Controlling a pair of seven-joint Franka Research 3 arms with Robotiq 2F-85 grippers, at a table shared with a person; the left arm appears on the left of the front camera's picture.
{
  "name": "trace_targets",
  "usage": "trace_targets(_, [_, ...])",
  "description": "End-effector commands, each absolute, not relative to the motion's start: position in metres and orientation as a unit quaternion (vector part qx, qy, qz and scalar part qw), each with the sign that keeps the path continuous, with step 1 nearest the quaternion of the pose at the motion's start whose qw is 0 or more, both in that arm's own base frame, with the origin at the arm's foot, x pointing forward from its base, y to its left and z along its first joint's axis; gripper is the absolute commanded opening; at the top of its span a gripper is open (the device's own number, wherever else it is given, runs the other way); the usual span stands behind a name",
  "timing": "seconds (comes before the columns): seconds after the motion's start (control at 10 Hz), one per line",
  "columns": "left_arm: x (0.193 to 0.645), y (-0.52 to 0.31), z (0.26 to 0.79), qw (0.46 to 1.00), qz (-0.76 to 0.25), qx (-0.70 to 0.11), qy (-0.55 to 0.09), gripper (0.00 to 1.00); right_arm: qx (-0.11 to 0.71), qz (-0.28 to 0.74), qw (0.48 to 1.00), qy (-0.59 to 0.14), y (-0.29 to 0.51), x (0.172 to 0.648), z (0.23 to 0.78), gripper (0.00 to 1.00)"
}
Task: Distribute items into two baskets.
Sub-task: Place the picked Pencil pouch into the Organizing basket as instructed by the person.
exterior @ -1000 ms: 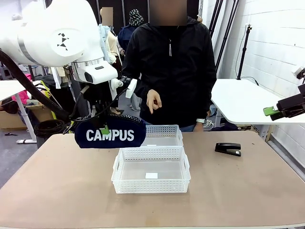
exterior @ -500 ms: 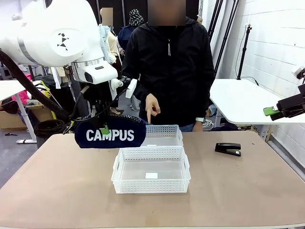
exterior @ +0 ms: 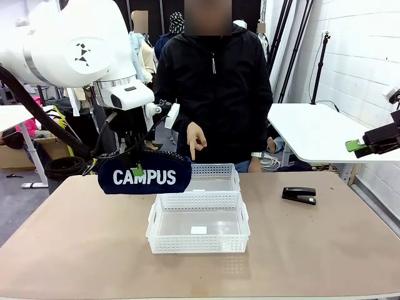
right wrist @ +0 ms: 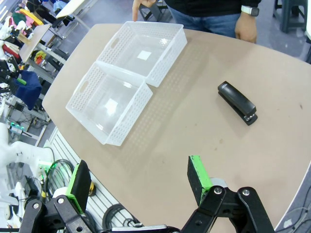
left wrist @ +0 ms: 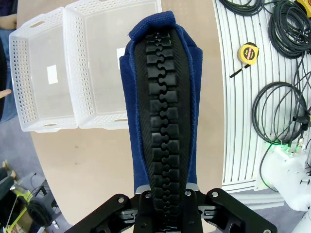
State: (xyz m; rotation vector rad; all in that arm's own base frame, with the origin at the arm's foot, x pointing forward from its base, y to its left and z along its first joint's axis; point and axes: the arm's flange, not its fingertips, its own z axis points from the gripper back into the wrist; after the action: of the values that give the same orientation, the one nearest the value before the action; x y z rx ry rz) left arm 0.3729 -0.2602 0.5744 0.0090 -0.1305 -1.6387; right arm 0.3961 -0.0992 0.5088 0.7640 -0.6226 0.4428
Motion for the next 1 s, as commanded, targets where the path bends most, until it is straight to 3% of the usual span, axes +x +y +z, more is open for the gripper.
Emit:
trace_targets(0.0, [0.3712, -0.2586, 0.5774, 0.681, -0.73, 0.006, -0.061, 0.0, 0.365, 0.211, 0.857, -0.296, -0.0987, 0.3958, 0.5075, 1.0])
trace_targets(0.9, [0.3712, -0.2586, 0.5774, 0.681, -0.73, 0.006, -0.061, 0.0, 0.365, 0.211, 0.857, -0.296, -0.0987, 0.3958, 0.5075, 1.0])
